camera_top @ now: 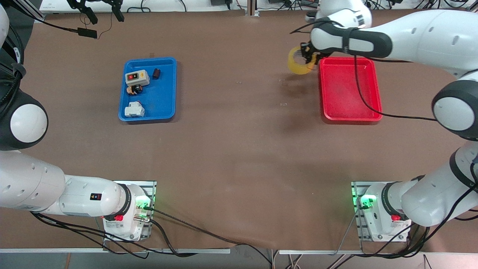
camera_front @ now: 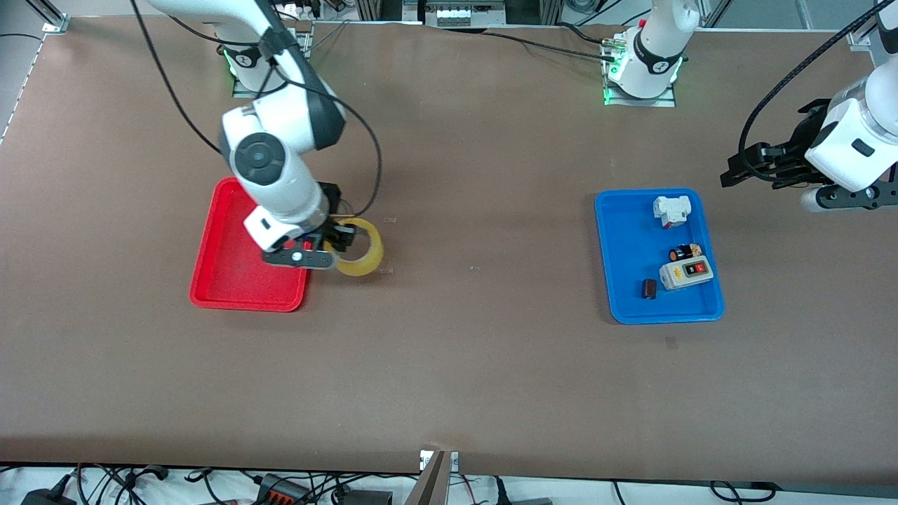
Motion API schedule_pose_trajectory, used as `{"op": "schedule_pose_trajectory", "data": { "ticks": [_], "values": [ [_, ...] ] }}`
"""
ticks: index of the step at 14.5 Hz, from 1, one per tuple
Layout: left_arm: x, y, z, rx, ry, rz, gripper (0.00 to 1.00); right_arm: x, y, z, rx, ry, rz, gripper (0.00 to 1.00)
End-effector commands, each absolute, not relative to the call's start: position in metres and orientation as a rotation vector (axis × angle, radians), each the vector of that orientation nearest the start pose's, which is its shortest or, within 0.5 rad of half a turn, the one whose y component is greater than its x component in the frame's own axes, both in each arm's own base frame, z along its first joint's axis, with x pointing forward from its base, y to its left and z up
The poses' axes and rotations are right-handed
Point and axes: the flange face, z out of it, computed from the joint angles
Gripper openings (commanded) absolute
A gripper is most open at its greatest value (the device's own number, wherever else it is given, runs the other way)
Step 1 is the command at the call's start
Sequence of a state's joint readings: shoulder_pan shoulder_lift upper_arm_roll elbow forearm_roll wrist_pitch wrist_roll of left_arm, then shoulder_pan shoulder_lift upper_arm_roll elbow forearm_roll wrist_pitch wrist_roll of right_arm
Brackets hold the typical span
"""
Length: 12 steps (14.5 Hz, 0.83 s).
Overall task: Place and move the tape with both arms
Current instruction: 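Carry the tape with the right gripper and lower it into the red tray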
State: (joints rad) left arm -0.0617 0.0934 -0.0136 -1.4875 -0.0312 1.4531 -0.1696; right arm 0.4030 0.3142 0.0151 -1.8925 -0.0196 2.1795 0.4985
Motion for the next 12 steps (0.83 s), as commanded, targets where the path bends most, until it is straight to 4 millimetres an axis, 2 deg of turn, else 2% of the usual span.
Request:
{"op": "schedule_pose_trajectory", "data": {
  "ticks": [1,4,8,10,12],
  "values": [
    [0.564,-0.041,0.610,-3.136,-0.125,0.136,1.00,0.537,0.193,0.334,-3.170,0.077,0.056,0.08],
    [0.564,-0.038,0.611,-3.128,-0.103,0.139,1.00,0.521,0.137,0.307,-3.175,0.073,0.095,0.08],
    [0.563,-0.039,0.615,-3.131,-0.077,0.151,1.00,0.513,0.088,0.274,-3.170,0.058,0.124,0.09],
    [0.563,-0.040,0.619,-3.132,-0.077,0.149,1.00,0.516,0.054,0.258,-3.164,0.050,0.161,0.09],
    [0.563,-0.039,0.618,-3.132,-0.093,0.154,1.00,0.518,0.038,0.243,-3.159,0.052,0.171,0.09]
  ]
}}
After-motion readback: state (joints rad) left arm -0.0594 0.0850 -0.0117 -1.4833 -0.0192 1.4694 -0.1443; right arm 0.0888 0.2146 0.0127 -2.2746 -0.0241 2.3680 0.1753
